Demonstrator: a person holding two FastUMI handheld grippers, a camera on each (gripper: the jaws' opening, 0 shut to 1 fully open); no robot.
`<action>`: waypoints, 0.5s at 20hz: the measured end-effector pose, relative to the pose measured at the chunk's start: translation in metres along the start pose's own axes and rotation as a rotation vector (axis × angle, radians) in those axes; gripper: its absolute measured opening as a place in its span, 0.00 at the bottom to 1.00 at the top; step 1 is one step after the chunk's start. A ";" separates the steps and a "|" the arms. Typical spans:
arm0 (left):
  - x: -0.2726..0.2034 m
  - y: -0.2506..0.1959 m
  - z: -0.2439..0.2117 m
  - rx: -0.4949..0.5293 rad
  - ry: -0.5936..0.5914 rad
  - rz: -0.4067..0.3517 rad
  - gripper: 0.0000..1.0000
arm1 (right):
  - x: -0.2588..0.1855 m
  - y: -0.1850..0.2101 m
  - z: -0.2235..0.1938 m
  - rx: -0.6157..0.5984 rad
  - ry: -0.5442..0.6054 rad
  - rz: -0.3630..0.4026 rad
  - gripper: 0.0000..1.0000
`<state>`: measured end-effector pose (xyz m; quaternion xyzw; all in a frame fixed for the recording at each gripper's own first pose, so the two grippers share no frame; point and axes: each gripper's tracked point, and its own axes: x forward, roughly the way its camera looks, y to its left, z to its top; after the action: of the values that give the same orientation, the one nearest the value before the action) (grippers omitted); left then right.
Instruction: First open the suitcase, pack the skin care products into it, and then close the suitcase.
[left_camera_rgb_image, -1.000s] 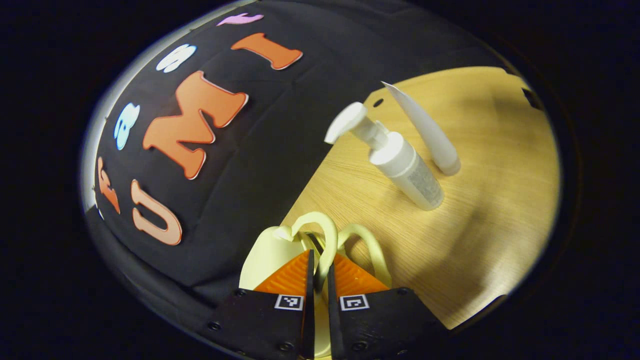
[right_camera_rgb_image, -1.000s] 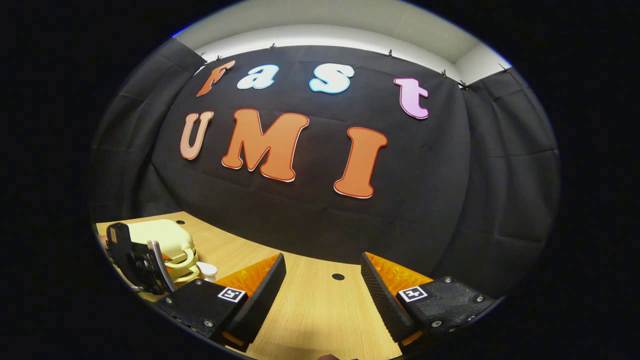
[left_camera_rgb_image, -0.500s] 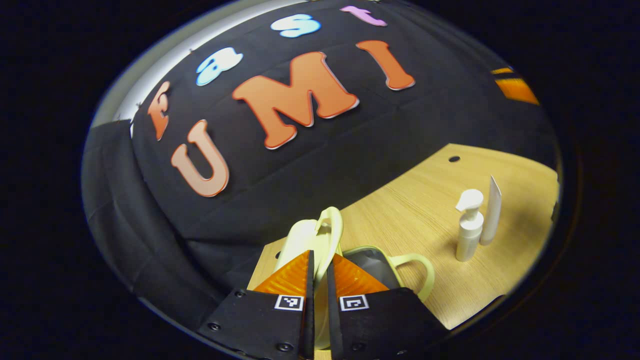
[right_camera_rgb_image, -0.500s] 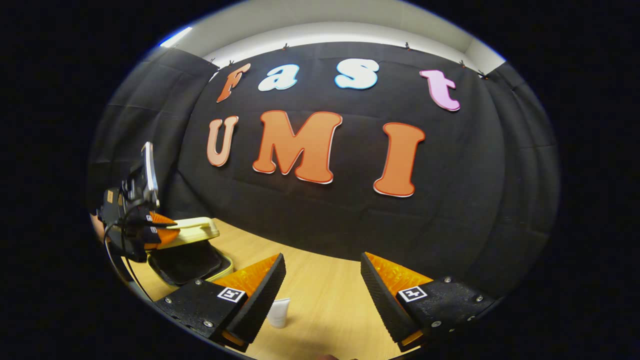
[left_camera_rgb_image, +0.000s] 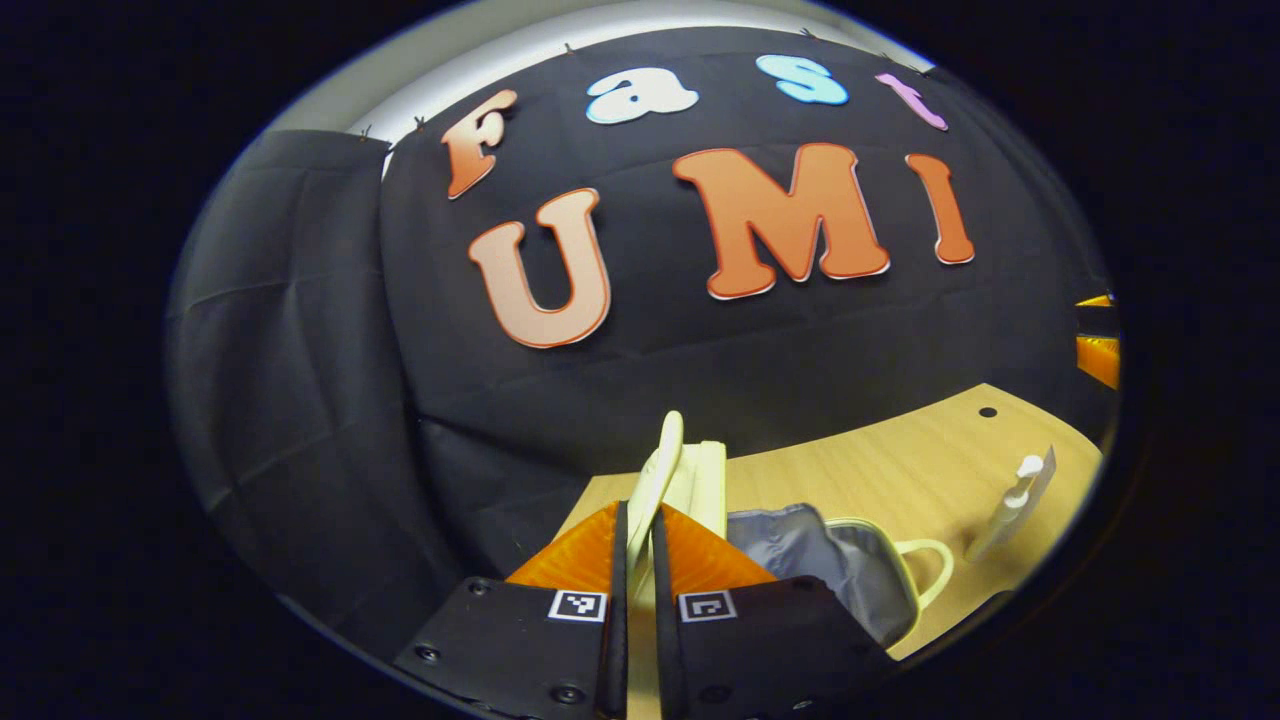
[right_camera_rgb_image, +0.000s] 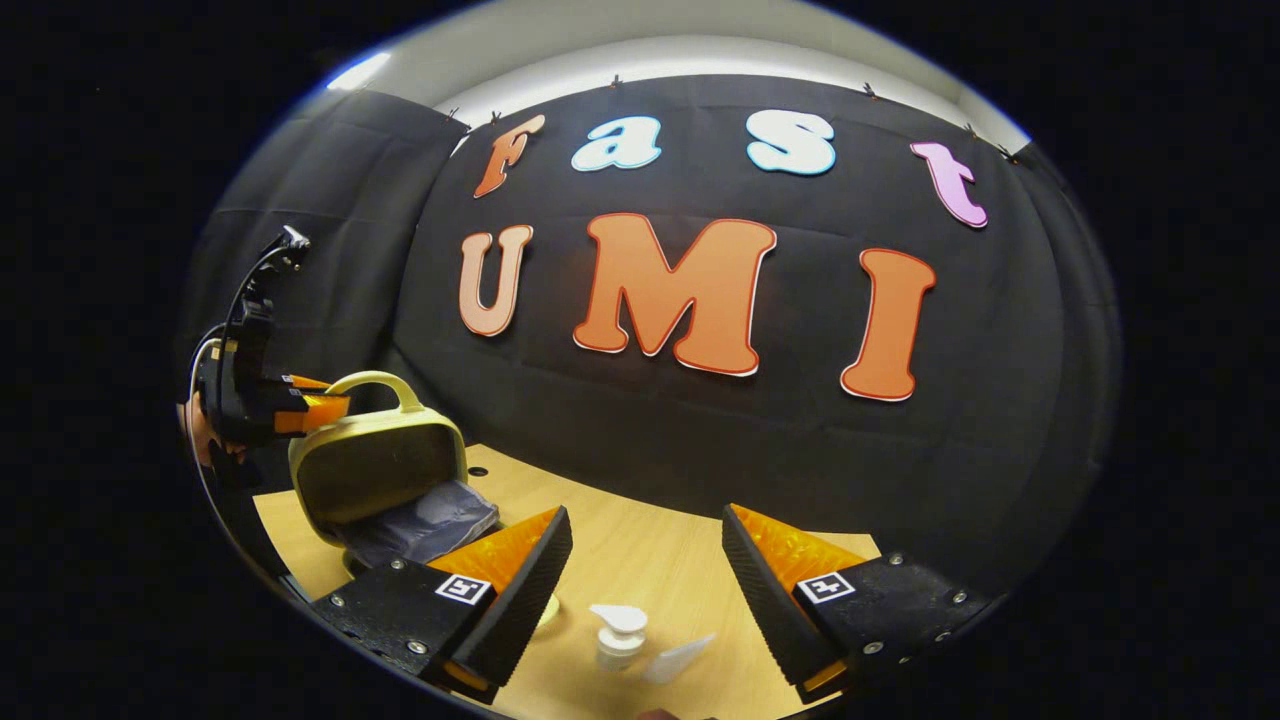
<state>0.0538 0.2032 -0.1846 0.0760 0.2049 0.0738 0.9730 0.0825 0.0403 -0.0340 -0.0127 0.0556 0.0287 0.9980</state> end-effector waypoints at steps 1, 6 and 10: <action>0.005 0.019 -0.005 -0.013 0.006 0.008 0.12 | 0.001 0.006 0.002 0.004 0.001 -0.012 0.95; 0.040 0.107 -0.059 -0.053 0.084 0.040 0.12 | -0.007 0.017 -0.003 0.009 0.044 -0.136 0.95; 0.069 0.162 -0.114 -0.079 0.164 0.077 0.12 | -0.021 0.015 -0.006 0.014 0.074 -0.270 0.96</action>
<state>0.0518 0.3873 -0.2854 0.0392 0.2779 0.1250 0.9516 0.0598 0.0534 -0.0383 -0.0143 0.0901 -0.1065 0.9901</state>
